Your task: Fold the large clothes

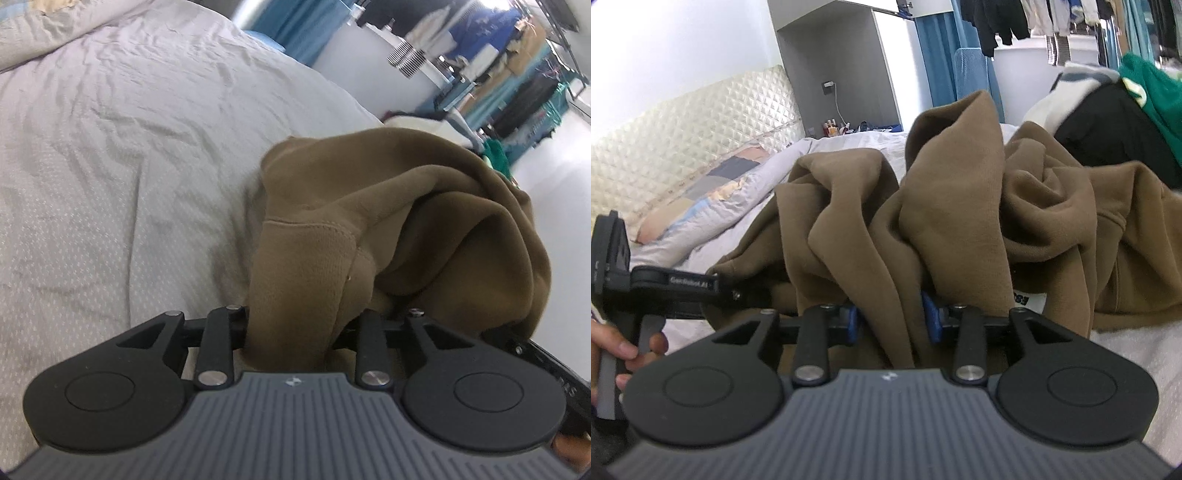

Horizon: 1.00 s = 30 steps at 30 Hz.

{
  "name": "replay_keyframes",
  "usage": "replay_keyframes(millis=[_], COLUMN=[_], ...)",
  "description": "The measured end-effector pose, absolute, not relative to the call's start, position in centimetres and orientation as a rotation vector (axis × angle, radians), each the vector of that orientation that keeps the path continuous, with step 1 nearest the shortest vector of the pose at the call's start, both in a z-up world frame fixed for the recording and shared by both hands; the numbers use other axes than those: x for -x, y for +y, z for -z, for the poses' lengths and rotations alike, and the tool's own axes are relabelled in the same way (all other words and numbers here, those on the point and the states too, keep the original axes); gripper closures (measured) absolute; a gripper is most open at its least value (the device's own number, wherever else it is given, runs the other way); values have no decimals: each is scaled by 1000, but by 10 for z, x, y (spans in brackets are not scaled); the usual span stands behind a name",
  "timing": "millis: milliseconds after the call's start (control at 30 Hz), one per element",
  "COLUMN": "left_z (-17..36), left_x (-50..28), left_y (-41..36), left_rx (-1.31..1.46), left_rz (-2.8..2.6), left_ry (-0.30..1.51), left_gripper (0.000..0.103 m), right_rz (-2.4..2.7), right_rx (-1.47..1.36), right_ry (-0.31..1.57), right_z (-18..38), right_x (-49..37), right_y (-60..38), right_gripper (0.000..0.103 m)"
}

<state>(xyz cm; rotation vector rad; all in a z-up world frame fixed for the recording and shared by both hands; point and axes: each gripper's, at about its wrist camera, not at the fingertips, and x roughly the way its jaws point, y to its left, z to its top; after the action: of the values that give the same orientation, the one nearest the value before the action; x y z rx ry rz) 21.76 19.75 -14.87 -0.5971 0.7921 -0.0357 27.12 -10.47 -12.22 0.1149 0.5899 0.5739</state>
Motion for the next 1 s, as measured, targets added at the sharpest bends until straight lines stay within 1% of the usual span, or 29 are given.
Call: replay_keyframes(millis=[33, 100, 167, 200, 233, 267, 367, 500, 633, 700, 733, 767, 867, 1000], left_z=[148, 145, 142, 142, 143, 144, 146, 137, 134, 126, 121, 116, 108, 103], left_x=[-217, -218, -218, -218, -219, -220, -221, -218, -220, -212, -206, -197, -181, -171], left_y=[196, 191, 181, 175, 169, 163, 155, 151, 160, 167, 171, 177, 202, 206], left_rx=[593, 569, 518, 480, 438, 403, 347, 286, 297, 261, 235, 233, 334, 380], left_rz=[40, 51, 60, 67, 75, 82, 81, 86, 99, 6, -47, -72, -50, -25], left_ry=[798, 800, 799, 797, 798, 802, 812, 761, 775, 761, 737, 710, 658, 578], left_gripper=[67, 60, 47, 43, 36, 32, 30, 30, 32, 26, 20, 18, 18, 18], right_rz=[-578, -591, -602, -602, -601, -601, -594, -578, -572, -569, -568, -565, -563, -567], right_rx=[-133, -191, -226, -236, -243, -251, -285, -315, -315, -312, -311, -308, -292, -289], right_ry=[591, 590, 585, 579, 573, 563, 529, 513, 511, 506, 507, 509, 512, 518], right_z=[123, 124, 124, 124, 123, 122, 118, 117, 121, 121, 122, 122, 124, 123], right_x=[-272, -272, -272, -272, -272, -271, -269, -271, -270, -271, -272, -273, -274, -276], right_y=[-109, -122, -131, -134, -137, -139, -146, -151, -152, -150, -152, -151, -146, -141], right_gripper=[64, 65, 67, 68, 70, 70, 72, 72, 72, 72, 72, 72, 72, 72])
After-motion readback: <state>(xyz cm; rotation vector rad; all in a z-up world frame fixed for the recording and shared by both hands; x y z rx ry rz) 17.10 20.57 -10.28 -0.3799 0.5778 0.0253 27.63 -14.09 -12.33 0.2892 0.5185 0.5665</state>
